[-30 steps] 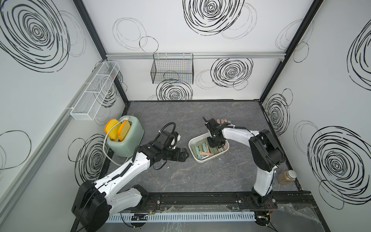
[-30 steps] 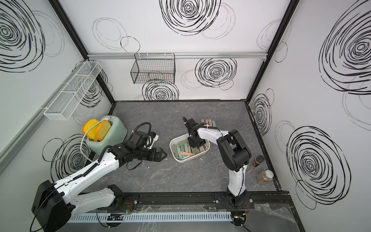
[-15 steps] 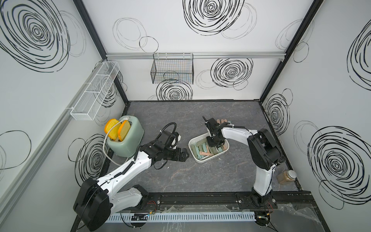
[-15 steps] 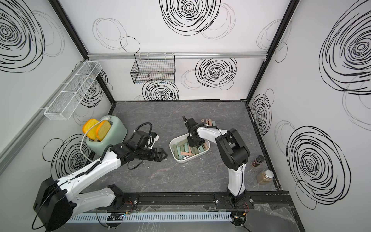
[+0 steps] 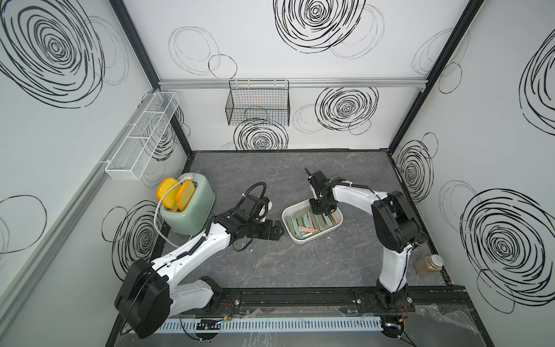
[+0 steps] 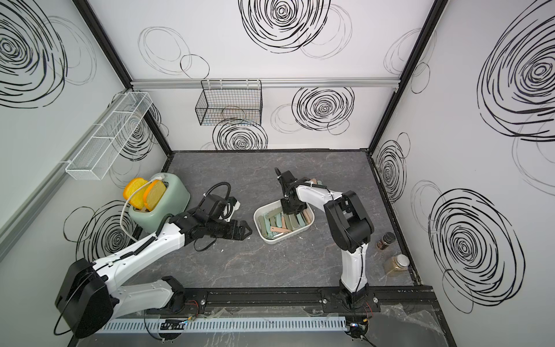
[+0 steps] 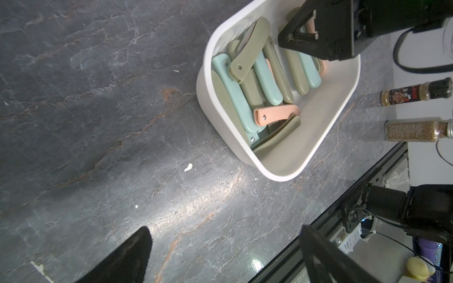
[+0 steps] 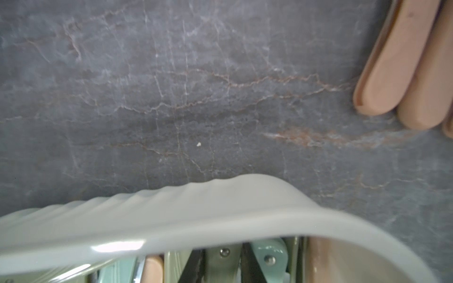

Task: Take the fruit knife out of the storage box
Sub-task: Pick up the fruit knife from the storage box.

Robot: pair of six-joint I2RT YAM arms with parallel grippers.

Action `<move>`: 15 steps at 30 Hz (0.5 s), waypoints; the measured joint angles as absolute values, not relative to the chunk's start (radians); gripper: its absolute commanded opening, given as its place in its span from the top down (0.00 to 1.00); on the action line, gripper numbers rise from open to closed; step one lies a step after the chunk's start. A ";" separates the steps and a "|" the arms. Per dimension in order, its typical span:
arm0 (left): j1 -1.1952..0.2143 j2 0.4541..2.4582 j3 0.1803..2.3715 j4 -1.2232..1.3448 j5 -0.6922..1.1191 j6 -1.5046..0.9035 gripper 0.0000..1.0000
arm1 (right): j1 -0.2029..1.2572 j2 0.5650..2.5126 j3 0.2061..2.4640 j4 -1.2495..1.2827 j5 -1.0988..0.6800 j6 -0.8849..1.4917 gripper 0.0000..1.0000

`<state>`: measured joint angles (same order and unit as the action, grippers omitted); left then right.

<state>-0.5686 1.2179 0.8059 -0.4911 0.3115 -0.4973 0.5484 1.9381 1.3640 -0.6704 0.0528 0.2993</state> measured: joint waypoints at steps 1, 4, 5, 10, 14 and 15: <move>-0.569 1.222 0.814 -0.491 0.311 -0.497 0.02 | 0.545 1.936 1.370 -0.673 0.053 0.299 0.81; -0.569 1.237 0.841 -0.491 0.311 -0.496 0.02 | 0.538 1.919 1.379 -0.686 0.052 0.299 0.81; -0.569 1.242 0.848 -0.490 0.311 -0.496 0.02 | 0.537 1.911 1.379 -0.691 0.053 0.299 0.81; -0.569 1.267 0.878 -0.491 0.311 -0.493 0.02 | 0.530 1.877 1.379 -0.711 0.052 0.299 0.81; -0.569 1.282 0.898 -0.491 0.310 -0.489 0.02 | 0.530 1.852 1.381 -0.723 0.051 0.299 0.81; -0.569 1.286 0.904 -0.492 0.310 -0.488 0.02 | 0.530 1.848 1.383 -0.727 0.052 0.299 0.81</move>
<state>-0.5686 1.2861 0.9039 -0.4915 0.3103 -0.4885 0.5301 1.8477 1.3827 -0.7273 0.0517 0.2989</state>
